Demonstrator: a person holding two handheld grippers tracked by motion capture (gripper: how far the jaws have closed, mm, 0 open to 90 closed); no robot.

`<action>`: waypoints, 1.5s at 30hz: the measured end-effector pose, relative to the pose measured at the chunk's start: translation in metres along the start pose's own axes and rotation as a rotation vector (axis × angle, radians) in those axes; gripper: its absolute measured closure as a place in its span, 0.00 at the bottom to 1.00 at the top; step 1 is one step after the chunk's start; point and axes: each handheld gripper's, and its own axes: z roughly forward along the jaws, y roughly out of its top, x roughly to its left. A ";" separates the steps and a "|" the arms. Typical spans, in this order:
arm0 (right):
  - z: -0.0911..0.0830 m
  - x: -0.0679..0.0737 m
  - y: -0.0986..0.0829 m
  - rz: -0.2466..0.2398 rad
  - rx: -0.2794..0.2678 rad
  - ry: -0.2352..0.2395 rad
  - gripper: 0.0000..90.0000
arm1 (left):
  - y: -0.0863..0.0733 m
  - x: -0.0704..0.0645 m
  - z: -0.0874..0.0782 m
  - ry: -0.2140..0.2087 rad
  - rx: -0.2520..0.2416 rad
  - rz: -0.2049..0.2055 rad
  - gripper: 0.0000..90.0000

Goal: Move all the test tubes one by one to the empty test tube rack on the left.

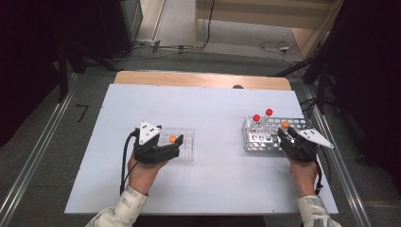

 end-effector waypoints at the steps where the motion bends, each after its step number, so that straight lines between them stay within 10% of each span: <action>1: 0.000 0.000 0.000 -0.004 -0.001 0.001 0.65 | 0.000 0.000 0.000 -0.001 0.001 0.000 0.22; 15: 0.003 0.002 0.000 -0.008 0.005 0.009 0.79 | 0.000 0.000 0.000 -0.001 0.004 0.000 0.22; 28: -0.034 0.003 0.027 -0.003 -0.129 0.017 0.79 | 0.000 0.001 -0.001 0.001 -0.005 0.000 0.22; 45: -0.053 0.044 0.029 -0.068 -0.128 0.188 0.79 | 0.001 0.001 -0.002 0.002 -0.009 -0.002 0.22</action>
